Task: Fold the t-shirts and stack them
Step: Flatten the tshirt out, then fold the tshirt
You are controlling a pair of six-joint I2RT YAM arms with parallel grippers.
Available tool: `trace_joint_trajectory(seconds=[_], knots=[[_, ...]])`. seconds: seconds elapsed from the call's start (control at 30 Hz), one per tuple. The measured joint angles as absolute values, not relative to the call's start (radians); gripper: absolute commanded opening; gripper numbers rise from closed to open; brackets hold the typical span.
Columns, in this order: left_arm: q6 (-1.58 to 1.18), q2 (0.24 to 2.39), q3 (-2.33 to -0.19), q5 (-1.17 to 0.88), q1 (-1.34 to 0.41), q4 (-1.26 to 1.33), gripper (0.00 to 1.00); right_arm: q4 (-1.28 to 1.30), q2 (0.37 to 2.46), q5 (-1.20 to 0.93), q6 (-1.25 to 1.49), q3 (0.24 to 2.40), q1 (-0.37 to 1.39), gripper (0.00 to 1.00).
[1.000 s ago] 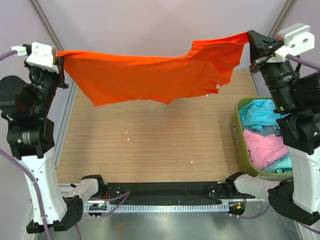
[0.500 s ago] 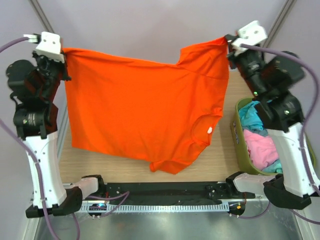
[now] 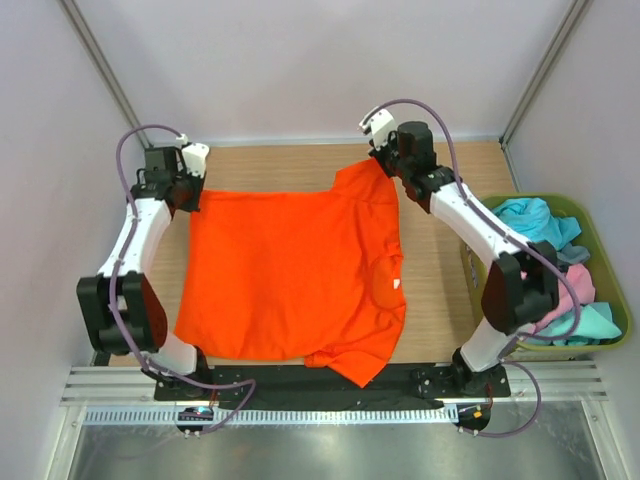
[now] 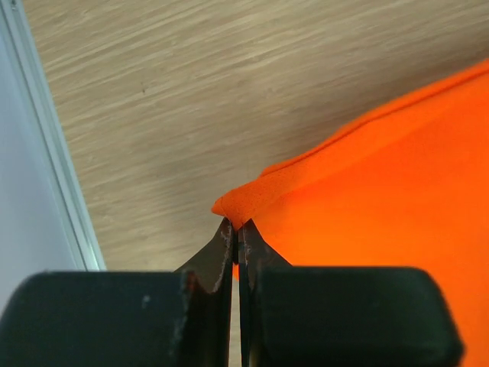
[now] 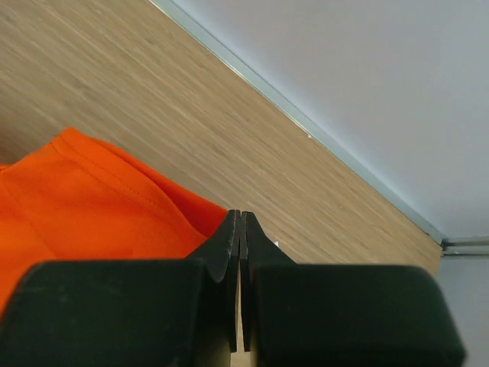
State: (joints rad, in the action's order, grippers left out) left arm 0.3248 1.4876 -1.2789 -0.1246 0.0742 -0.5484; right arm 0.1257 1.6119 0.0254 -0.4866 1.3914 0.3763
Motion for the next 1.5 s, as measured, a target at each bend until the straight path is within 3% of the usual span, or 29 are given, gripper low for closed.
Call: trace_joint_trajectory(seconds=[0.4,0.73,1.13,1.5], knots=[[0.288,1.862,-1.484,-0.086,0.074,-0.379,0.00,0.023,2.120,0.024,-0.476,1.991,0.327,0.01],[0.236,2.056,-1.636,-0.041,0.073,-0.350,0.00,0.015,2.189,0.040,-0.474,1.959,0.325,0.01],[0.236,2.133,-1.803,0.019,0.039,-0.340,0.00,-0.010,2.194,0.058,-0.471,1.923,0.297,0.01],[0.244,2.104,-1.715,0.033,0.030,-0.355,0.00,-0.031,2.216,0.064,-0.460,1.890,0.231,0.01]])
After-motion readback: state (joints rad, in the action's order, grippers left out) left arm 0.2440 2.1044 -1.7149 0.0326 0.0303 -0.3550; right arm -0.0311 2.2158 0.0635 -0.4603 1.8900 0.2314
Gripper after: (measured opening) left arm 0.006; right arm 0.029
